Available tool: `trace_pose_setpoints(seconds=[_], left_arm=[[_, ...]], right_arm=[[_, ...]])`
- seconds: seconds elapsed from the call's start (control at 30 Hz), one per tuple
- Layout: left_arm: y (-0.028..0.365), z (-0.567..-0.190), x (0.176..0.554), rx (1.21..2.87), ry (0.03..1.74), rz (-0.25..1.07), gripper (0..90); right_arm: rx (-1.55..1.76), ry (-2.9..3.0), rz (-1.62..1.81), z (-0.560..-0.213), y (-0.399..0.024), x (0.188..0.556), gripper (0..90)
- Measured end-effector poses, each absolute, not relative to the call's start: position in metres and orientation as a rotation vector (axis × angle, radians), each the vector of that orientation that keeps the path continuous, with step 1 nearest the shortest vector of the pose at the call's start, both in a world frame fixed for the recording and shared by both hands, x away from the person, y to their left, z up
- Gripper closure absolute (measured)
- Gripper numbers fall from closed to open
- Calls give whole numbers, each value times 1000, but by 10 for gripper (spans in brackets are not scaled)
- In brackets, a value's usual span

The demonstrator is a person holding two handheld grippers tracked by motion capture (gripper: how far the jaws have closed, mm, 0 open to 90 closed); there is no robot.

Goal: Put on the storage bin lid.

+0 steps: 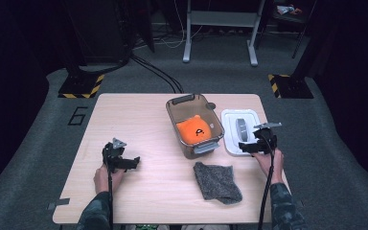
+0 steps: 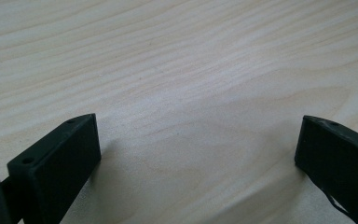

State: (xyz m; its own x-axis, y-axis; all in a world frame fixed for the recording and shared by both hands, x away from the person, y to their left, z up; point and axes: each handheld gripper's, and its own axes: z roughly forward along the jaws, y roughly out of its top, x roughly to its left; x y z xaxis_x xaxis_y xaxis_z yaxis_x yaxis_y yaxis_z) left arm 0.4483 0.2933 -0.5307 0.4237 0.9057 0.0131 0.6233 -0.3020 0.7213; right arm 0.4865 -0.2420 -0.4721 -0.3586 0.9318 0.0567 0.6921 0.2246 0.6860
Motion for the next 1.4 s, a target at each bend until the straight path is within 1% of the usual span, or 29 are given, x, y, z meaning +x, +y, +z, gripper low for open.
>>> trace_pose_setpoints(seconds=[0.27, 0.3, 0.33, 0.37, 0.4, 0.43, 0.47, 0.5, 0.57, 0.6, 0.67, 0.7, 0.73, 0.77, 0.83, 0.9, 1.07, 1.4], left_arm=[[293, -531, 449, 2033, 1291, 568, 0], [293, -531, 449, 2033, 1291, 568, 0], [293, -531, 449, 2033, 1291, 568, 0], [293, -531, 449, 2036, 1288, 569, 0], [293, -531, 449, 2037, 1288, 569, 0], [293, -531, 449, 2037, 1288, 568, 0], [293, -531, 449, 2037, 1288, 568, 0], [293, -531, 449, 2037, 1288, 569, 0], [293, -531, 449, 2037, 1288, 570, 0], [293, -531, 449, 2036, 1289, 570, 0], [293, -531, 449, 2037, 1289, 570, 0], [293, -531, 449, 2037, 1289, 570, 0], [293, -531, 449, 2036, 1288, 570, 0], [293, -531, 449, 2036, 1288, 570, 0], [293, -531, 449, 2037, 1287, 569, 0], [293, -531, 449, 2037, 1288, 569, 0], [293, -531, 448, 2037, 1287, 569, 0], [293, -531, 448, 2037, 1289, 569, 1]], right_arm=[[1542, 2119, 916, -472, -240, 513, 50], [1548, 2102, 895, -471, -237, 519, 100], [1548, 2102, 895, -471, -237, 519, 100], [1533, 2101, 889, -472, -234, 524, 140], [1554, 2099, 884, -473, -232, 527, 147], [1571, 2092, 871, -474, -231, 530, 182], [1571, 2092, 871, -474, -231, 530, 182], [1564, 2077, 862, -476, -230, 536, 277], [1570, 2062, 858, -476, -229, 537, 295], [1558, 2054, 841, -478, -225, 540, 364], [1549, 2052, 816, -481, -222, 543, 406], [1549, 2052, 816, -481, -222, 543, 406], [1547, 2050, 800, -484, -220, 546, 474], [1547, 2050, 800, -484, -220, 546, 474], [1565, 2036, 803, -488, -220, 548, 527], [1574, 2031, 809, -488, -220, 548, 537], [1566, 2021, 800, -492, -220, 550, 634], [1608, 1995, 829, -492, -225, 548, 670]])
